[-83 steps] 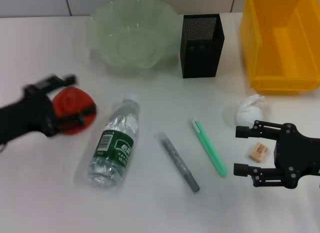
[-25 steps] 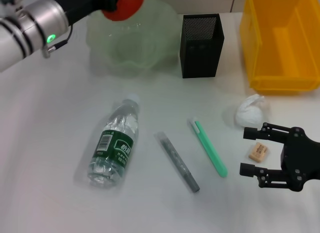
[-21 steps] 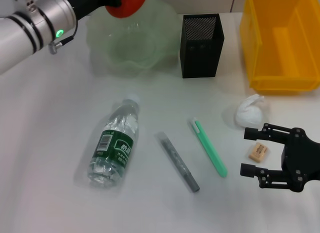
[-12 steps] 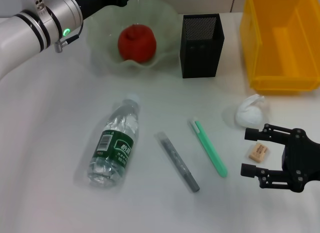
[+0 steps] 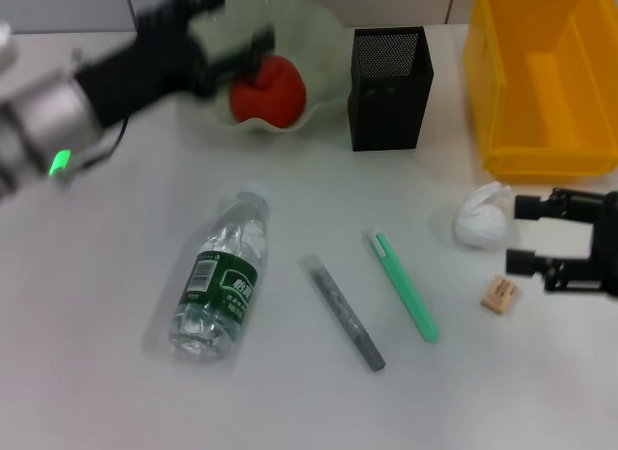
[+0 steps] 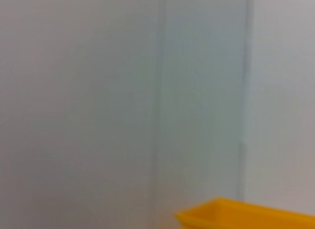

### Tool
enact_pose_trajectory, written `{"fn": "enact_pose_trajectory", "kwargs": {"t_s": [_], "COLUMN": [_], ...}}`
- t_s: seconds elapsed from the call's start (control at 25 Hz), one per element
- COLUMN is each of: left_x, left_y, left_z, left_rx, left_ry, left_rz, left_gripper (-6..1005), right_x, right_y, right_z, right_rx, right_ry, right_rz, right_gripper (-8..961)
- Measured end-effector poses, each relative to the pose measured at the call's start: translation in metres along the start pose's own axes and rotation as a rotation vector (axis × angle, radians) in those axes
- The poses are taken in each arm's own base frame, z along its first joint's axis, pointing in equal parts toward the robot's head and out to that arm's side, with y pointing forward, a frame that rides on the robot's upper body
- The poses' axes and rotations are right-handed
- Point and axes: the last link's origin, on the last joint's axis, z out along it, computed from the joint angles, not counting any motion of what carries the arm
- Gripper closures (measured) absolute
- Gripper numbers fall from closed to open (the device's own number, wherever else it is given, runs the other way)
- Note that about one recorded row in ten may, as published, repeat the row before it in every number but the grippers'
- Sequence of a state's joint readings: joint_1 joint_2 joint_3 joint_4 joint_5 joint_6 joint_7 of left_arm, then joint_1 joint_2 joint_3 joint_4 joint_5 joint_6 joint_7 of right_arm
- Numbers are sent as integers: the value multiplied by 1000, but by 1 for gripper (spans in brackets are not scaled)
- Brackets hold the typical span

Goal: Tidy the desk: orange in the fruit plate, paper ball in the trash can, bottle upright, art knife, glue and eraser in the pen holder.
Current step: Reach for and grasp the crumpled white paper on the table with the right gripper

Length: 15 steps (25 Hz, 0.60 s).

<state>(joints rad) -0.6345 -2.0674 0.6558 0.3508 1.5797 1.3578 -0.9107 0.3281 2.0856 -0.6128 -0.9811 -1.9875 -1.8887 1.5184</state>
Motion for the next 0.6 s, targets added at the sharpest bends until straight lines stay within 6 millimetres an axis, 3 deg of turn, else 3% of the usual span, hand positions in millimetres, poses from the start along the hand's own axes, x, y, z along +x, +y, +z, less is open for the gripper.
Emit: {"fn": "enact_pose_trajectory", "kwargs": {"t_s": [0.04, 0.08, 0.12, 0.16, 0.2, 0.28, 0.4, 0.48, 0.6], "left_x": [-6, -18, -18, -23, -30, -38, -41, -42, -43], "left_y": [8, 22, 22, 29, 38, 50, 56, 59, 60], "left_z": [-11, -30, -30, -39, -49, -62, -68, -73, -75], "left_rx": [-29, -78, -78, -100, -127, -169, -185, -188, -186], "left_ry": [-10, -31, -31, -43, -62, -88, -95, -92, -90], "left_rz": [4, 5, 5, 6, 6, 7, 8, 10, 8], "left_gripper": [213, 201, 190, 178, 166, 143, 142, 142, 142], "right_x": [-11, -34, -34, -57, -57, -86, -99, -110, -109], "right_y": [-3, -11, -11, -16, -16, -19, -20, -21, -22], "right_z": [-2, -2, -2, 4, 4, 21, 37, 62, 77], "right_rx": [24, 86, 86, 174, 174, 313, 391, 438, 449], "right_ry": [38, 160, 160, 310, 310, 508, 601, 686, 735], "right_rz": [10, 63, 63, 136, 136, 186, 218, 239, 232], "right_gripper": [163, 164, 164, 164, 164, 165, 174, 181, 190]}}
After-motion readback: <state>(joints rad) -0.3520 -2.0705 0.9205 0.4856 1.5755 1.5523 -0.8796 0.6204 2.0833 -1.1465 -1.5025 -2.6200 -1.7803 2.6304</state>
